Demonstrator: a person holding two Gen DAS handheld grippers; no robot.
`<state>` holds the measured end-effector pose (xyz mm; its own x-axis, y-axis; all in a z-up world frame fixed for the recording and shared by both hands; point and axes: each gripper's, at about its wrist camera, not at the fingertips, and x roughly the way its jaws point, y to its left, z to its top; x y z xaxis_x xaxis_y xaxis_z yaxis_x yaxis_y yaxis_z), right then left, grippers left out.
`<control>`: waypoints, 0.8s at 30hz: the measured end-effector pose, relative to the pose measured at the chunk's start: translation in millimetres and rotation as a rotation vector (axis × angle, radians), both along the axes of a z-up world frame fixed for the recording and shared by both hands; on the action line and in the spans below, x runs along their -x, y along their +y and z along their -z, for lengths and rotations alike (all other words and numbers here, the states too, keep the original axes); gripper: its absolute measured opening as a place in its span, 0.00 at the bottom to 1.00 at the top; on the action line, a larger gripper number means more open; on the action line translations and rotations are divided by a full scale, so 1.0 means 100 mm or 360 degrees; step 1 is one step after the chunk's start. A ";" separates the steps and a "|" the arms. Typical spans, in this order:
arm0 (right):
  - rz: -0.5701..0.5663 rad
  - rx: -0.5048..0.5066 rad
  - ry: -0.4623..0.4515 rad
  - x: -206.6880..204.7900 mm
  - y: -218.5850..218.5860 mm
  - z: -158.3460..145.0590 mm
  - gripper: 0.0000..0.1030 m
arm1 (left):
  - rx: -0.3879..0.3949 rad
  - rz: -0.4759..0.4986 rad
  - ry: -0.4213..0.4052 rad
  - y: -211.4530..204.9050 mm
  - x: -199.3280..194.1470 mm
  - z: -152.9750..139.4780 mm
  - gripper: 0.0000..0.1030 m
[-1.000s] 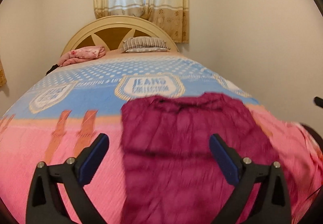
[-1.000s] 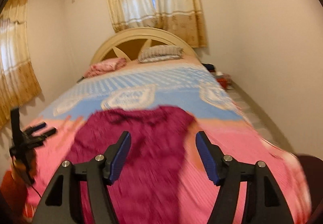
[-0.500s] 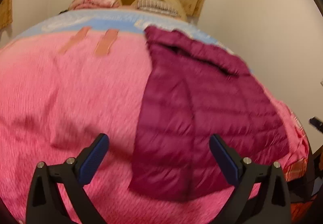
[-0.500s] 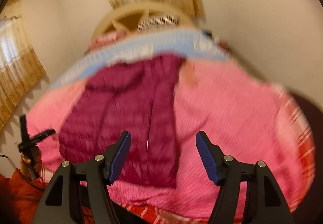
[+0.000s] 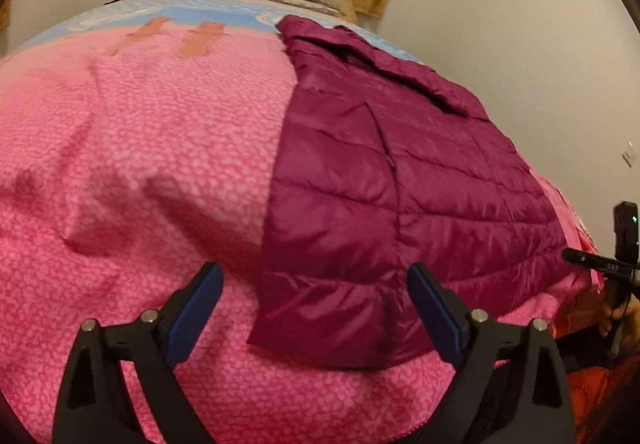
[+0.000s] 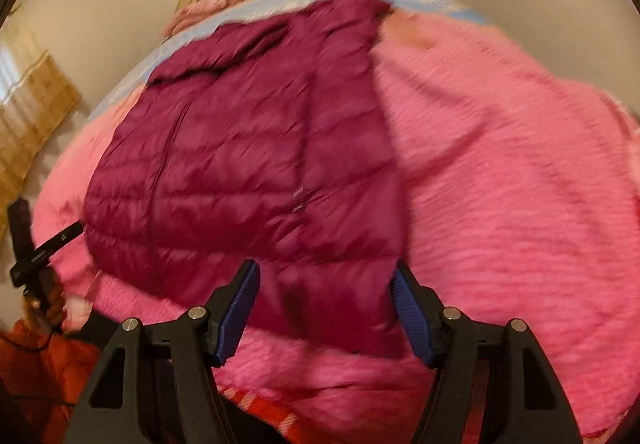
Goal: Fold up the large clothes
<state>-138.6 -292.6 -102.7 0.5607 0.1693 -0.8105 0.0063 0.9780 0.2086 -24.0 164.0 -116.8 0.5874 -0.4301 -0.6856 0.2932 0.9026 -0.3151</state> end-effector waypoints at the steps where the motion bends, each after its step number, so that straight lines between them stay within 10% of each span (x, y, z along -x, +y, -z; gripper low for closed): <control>1: -0.0022 0.0054 -0.0003 0.00 0.05 0.01 0.65 | -0.0008 0.0000 -0.0009 0.01 0.00 0.02 0.92; 10: -0.0066 0.0202 0.0039 -0.18 0.17 0.10 0.64 | 0.0166 0.0077 0.0084 -0.03 -0.28 0.22 0.91; 12: -0.0093 0.0246 0.0060 -0.19 0.21 0.12 0.60 | 0.0131 0.0130 0.0077 -0.12 -0.28 0.20 0.66; 14: -0.0117 0.0252 0.0104 -0.20 0.22 0.14 0.11 | 0.0148 0.0224 0.0108 -0.18 -0.27 0.18 0.38; 16: -0.0085 0.0156 0.0114 -0.18 0.13 0.17 0.07 | 0.0131 0.0255 0.0067 -0.21 -0.18 0.10 0.18; 24: -0.0117 -0.0174 -0.0136 0.09 0.01 -0.29 0.02 | 0.0371 0.0303 -0.0133 -0.04 0.14 -0.46 0.09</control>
